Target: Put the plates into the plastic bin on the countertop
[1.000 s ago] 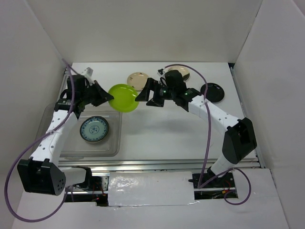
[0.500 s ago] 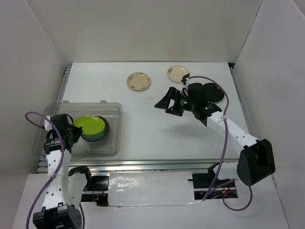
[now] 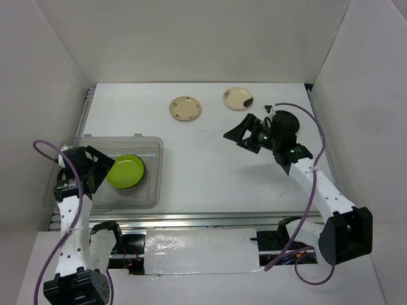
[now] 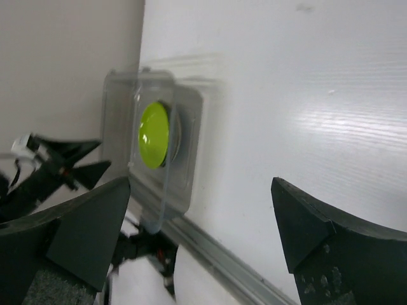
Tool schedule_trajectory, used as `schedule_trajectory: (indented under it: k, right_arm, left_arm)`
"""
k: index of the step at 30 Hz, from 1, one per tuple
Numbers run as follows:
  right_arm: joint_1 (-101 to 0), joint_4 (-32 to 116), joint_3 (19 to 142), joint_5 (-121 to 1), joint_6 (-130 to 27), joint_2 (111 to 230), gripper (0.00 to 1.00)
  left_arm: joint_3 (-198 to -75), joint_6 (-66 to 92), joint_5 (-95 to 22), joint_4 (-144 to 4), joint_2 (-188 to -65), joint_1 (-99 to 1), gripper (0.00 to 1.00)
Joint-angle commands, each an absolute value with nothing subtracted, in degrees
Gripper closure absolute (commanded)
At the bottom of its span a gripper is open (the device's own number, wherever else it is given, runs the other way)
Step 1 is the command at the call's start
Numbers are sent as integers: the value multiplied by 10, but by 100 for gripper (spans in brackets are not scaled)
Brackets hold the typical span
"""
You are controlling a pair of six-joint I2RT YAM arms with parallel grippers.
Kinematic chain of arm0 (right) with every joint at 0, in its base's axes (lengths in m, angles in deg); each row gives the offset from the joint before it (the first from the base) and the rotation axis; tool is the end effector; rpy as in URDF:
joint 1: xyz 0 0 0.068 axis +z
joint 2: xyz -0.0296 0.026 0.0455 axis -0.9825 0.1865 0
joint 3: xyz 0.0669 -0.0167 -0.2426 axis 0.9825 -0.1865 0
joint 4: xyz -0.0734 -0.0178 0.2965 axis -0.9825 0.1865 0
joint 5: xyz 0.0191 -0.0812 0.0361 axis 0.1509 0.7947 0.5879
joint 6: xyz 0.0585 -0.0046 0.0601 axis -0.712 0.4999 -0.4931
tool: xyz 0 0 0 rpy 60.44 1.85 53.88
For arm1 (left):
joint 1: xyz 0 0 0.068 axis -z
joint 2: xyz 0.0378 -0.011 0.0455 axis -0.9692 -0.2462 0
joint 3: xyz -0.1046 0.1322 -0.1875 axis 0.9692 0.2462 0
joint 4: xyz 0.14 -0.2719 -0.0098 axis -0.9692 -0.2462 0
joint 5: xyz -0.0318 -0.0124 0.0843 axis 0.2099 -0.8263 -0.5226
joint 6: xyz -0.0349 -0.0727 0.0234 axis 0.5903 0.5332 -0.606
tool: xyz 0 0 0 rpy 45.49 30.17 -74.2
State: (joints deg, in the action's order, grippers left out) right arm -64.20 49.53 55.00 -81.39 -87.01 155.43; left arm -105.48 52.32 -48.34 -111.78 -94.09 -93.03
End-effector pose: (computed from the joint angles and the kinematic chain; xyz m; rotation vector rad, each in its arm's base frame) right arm 0.3253 0.1243 0.2565 0.1528 2.1145 1.1261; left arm 0.2352 0.0780 0.2311 -1.3145 1.9003 -0.2237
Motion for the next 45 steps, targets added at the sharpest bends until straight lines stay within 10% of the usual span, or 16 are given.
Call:
schedule_trajectory:
  k: [1, 23, 36, 45]
  right_arm:
    - [-695, 469, 494, -748, -909, 1536, 0]
    - [-920, 256, 543, -433, -1193, 1872, 2]
    - [-956, 428, 722, -522, -1208, 2028, 37]
    - [-968, 482, 787, -562, -1200, 2078, 44]
  left_arm:
    - [-1095, 445, -437, -1140, -931, -913, 1]
    - [-1274, 328, -345, -1066, -1054, -616, 1]
    - [-1314, 323, -365, -1064, -1077, -612, 1]
    - [-1328, 311, -374, -1078, -1089, -634, 1]
